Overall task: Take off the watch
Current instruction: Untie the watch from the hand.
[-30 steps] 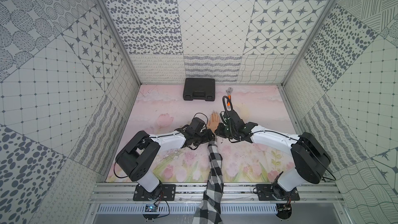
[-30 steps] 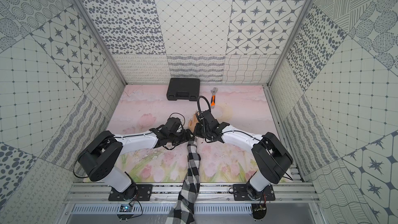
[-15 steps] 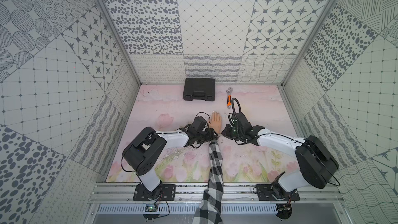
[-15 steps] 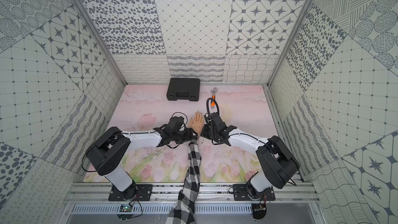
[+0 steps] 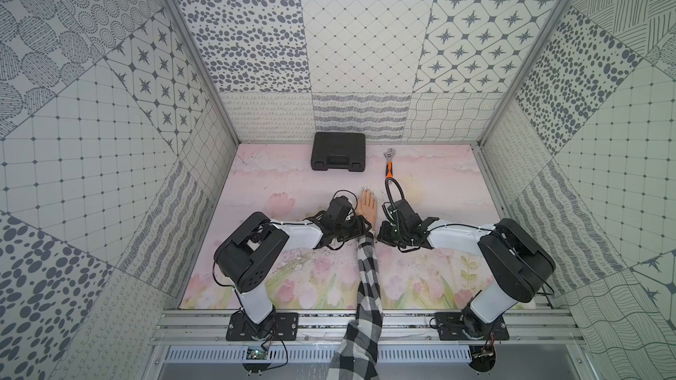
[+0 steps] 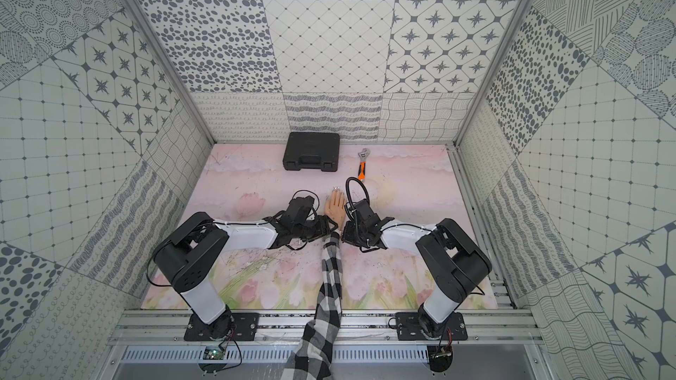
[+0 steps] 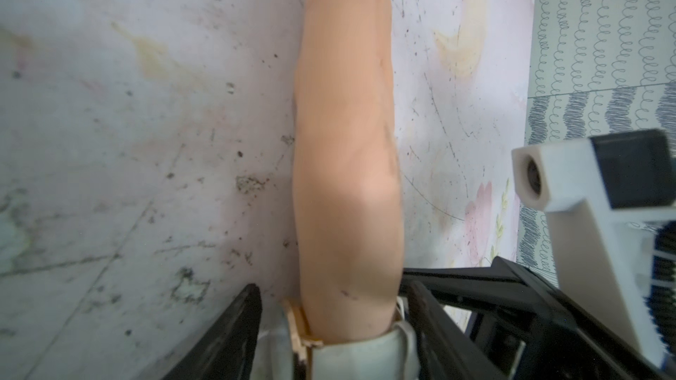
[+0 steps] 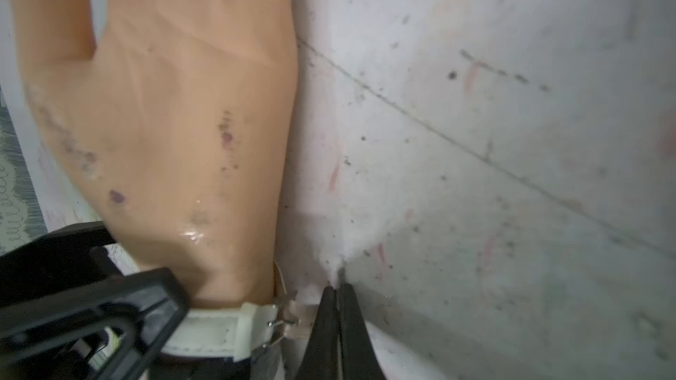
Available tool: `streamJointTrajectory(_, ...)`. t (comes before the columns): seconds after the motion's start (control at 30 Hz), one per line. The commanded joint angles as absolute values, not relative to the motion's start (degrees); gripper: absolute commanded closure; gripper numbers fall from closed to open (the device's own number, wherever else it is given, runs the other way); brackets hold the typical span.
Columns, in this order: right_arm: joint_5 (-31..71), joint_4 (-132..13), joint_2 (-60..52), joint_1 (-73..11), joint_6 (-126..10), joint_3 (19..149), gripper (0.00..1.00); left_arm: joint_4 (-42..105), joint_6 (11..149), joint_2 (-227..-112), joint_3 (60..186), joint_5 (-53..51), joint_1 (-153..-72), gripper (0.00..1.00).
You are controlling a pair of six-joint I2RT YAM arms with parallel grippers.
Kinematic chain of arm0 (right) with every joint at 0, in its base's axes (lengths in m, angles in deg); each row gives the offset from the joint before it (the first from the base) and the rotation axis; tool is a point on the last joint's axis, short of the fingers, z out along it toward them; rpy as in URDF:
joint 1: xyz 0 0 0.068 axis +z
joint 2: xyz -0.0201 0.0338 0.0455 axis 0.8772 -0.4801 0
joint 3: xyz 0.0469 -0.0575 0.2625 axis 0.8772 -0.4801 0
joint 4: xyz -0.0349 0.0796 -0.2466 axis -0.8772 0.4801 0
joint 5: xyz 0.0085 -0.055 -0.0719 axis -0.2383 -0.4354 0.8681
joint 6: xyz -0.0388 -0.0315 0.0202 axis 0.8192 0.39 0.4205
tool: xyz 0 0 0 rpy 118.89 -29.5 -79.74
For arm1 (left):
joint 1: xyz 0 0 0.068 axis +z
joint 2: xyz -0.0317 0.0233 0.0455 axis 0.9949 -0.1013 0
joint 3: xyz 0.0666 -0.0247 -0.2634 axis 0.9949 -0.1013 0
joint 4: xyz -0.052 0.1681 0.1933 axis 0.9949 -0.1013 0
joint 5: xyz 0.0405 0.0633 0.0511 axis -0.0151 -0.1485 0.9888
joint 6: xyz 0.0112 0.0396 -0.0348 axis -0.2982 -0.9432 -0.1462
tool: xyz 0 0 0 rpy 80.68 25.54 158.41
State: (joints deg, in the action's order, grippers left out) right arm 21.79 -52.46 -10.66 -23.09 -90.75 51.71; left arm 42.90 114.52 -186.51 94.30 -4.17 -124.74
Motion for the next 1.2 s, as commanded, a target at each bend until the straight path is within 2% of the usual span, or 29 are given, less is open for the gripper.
streamJointTrajectory(0.0,21.21,-51.14,-13.21,-21.97,-90.58,52.39,1.00,22.11,115.19,-188.86,92.37,2.53,-124.54,0.34)
streamJointTrajectory(0.17,21.53,-49.79,-10.08,-21.76,-90.40,54.12,1.00,21.72,114.61,-187.92,92.45,2.37,-124.53,0.32)
streamJointTrajectory(0.37,22.84,-45.00,-4.61,-21.80,-89.06,58.53,1.00,19.41,112.76,-183.29,93.91,3.47,-123.55,0.17)
streamJointTrajectory(0.53,23.28,-42.25,-2.13,-21.84,-88.05,62.12,1.00,16.77,111.32,-179.48,95.84,4.35,-122.56,0.10)
streamJointTrajectory(0.73,21.60,-43.40,-1.02,-21.80,-89.03,64.00,1.00,17.05,111.61,-178.09,95.64,3.71,-122.51,0.08)
streamJointTrajectory(0.9,16.93,-46.73,-4.85,-21.84,-90.52,65.03,1.00,18.56,112.29,-177.99,94.69,3.09,-122.60,0.07)
streamJointTrajectory(1.17,16.99,-48.72,-5.13,-21.84,-91.86,63.67,1.00,18.05,111.97,-174.66,94.41,4.38,-122.66,0.07)
